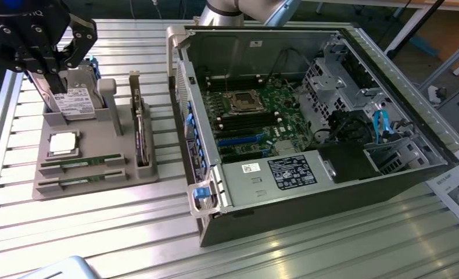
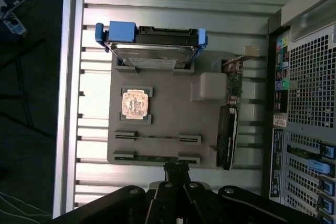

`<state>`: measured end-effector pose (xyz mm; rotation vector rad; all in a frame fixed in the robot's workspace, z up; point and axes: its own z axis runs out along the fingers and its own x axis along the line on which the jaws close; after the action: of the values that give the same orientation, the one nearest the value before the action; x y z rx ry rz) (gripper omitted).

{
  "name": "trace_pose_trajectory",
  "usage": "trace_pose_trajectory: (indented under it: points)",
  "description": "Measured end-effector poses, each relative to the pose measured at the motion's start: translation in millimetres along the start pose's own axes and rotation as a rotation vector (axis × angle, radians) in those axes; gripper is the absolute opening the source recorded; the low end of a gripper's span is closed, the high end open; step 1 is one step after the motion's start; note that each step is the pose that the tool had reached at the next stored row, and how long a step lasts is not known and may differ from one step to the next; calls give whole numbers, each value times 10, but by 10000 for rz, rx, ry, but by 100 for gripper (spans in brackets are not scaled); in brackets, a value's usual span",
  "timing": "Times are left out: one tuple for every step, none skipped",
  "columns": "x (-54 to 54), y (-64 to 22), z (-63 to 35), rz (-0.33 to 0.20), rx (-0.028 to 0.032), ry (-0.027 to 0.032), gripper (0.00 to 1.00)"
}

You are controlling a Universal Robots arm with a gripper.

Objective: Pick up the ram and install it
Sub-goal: 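Pick up the ram and move it above insertion slot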

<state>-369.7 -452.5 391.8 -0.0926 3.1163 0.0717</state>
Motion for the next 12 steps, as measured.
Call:
trace_pose_trajectory:
  points:
    - [0, 0, 0, -100, -3, 5, 10]
    - [0, 0, 0, -216, -6, 10, 10]
    - [0, 0, 0, -332, -8, 16, 10]
    - [0, 0, 0, -483, -12, 22, 10]
    - [0, 0, 0, -583, -14, 26, 10]
    - [0, 0, 0, -751, -18, 34, 10]
    - [0, 0, 0, -878, -22, 40, 10]
    - [0, 0, 0, -1028, -25, 47, 10]
    - [0, 0, 0, -1156, -28, 53, 10]
    - [0, 0, 0, -1295, -32, 58, 10]
    - [0, 0, 0, -1431, -35, 65, 10]
    - [0, 0, 0, -1613, -39, 73, 10]
